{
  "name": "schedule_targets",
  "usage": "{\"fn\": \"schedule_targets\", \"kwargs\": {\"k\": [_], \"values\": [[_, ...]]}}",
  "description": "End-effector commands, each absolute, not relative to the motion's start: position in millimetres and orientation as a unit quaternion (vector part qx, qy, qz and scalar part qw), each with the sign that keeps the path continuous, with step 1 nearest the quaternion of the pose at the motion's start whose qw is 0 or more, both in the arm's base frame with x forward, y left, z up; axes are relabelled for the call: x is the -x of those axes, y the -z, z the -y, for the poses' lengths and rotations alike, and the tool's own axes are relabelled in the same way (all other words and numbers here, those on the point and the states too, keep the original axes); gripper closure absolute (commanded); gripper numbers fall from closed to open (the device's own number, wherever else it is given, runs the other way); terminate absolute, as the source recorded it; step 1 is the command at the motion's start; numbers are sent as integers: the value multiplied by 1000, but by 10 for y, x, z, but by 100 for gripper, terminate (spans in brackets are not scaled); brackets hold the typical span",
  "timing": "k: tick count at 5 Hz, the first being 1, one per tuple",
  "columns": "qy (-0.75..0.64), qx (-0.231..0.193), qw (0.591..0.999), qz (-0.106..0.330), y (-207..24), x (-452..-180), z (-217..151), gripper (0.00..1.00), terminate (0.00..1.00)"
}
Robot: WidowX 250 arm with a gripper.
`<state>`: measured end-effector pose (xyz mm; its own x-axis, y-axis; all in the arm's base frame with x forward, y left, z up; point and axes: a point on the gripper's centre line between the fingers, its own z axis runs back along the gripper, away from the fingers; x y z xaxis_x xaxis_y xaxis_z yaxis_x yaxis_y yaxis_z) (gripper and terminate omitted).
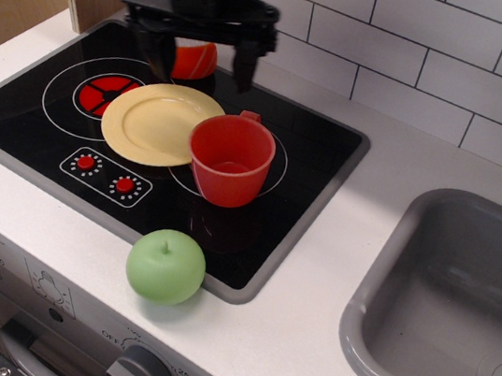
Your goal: Put cup on plate
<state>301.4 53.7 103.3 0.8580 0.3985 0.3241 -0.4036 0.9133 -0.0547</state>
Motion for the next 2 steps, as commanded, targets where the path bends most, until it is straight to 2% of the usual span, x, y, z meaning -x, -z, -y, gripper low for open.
{"fn": "schedule_targets", "kwargs": {"k": [1,2], "values": [[-213,-11,965,151,-1010,-3130,-351,0,0],[-227,-17,965,129,-915,-3127,-325,0,0]]}}
